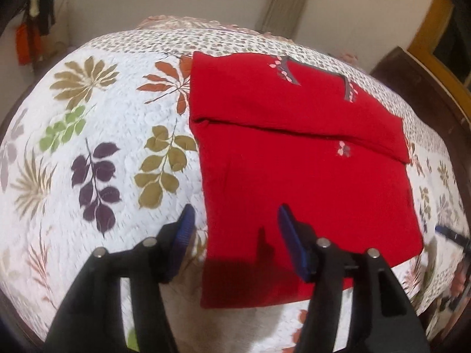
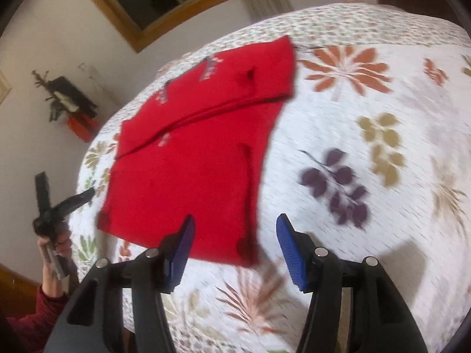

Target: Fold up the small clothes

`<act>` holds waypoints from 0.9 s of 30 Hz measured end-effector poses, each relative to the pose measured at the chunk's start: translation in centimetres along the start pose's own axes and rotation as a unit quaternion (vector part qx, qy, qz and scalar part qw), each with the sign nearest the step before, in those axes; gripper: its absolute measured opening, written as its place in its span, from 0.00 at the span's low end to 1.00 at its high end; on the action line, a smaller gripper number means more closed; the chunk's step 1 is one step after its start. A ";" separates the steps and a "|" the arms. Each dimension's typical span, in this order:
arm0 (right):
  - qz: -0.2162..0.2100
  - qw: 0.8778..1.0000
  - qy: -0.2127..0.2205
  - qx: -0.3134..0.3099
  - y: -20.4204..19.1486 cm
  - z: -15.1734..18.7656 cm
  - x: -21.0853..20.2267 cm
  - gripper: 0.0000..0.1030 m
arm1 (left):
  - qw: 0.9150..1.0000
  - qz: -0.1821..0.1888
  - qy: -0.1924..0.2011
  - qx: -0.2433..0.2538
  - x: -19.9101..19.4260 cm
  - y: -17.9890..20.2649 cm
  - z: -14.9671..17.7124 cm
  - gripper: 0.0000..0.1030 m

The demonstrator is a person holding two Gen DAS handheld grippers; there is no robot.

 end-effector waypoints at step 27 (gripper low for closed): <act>-0.020 0.976 -0.081 -0.201 -5.2 -7.2 6.9 0.72 | 0.998 -0.037 -0.006 0.045 -0.3 -1.4 -3.9 0.72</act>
Point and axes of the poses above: each gripper's, at about its wrist camera, not at the fingertips, and x roughly the way its jaws point, y to its right, z to its underside, the point moved 2 cm from there along x, roughly the way its jaws point, and after that the axes turned 13 degrees about -x, right-handed, at the moved point
